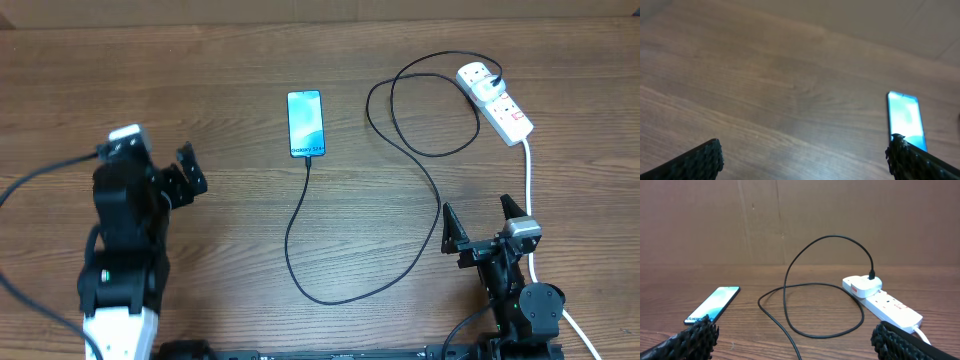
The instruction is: Plug charger to phone and switch on socket
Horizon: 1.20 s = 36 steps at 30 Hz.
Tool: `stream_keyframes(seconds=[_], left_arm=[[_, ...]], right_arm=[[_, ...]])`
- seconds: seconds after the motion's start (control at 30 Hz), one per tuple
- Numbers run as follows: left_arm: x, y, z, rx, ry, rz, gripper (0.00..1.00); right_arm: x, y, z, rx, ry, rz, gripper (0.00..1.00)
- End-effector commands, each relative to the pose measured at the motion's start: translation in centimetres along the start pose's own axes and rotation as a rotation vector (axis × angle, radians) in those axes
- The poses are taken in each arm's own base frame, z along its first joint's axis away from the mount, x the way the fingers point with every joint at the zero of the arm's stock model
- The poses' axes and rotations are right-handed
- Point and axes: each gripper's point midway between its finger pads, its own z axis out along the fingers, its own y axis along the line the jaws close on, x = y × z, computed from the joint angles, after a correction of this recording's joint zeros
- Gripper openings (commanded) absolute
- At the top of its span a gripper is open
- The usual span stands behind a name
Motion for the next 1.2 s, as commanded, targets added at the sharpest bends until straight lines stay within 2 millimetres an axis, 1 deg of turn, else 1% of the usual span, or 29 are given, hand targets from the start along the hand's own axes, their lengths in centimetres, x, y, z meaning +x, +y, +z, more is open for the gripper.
stream_keyframes(seconds=[0.0,0.13,0.33,0.6,0.73,0.8,0.9,1.17], left_arm=[[1.3,0.3,-0.7,0.015,-0.014,0.018,1.0],[1.7,0.5,-1.0,0.019,-0.025,0.02,1.0],[1.6,0.6,-3.0,0.052,-0.134,0.012,1.0],[3.2,1.2,-3.9,0.071,-0.252,0.055,1.0],[4.1,1.5,-4.6,0.083,-0.313,0.047,1.0],[4.2,1.5,-4.7,0.094,-0.366,0.039,1.0],[4.9,1.7,-4.3,0.108,-0.439,0.032,1.0],[6.7,2.1,-3.7,0.12,-0.52,0.019,1.0]], right_arm=[[0.2,0.1,0.0,-0.003,-0.001,0.003,1.0],[0.2,0.1,0.0,-0.003,-0.001,0.003,1.0],[0.2,0.1,0.0,-0.003,-0.001,0.003,1.0],[0.2,0.1,0.0,-0.003,-0.001,0.003,1.0],[0.2,0.1,0.0,-0.003,-0.001,0.003,1.0],[0.2,0.1,0.0,-0.003,-0.001,0.003,1.0],[0.2,0.1,0.0,-0.003,-0.001,0.003,1.0],[0.2,0.1,0.0,-0.003,-0.001,0.003,1.0]])
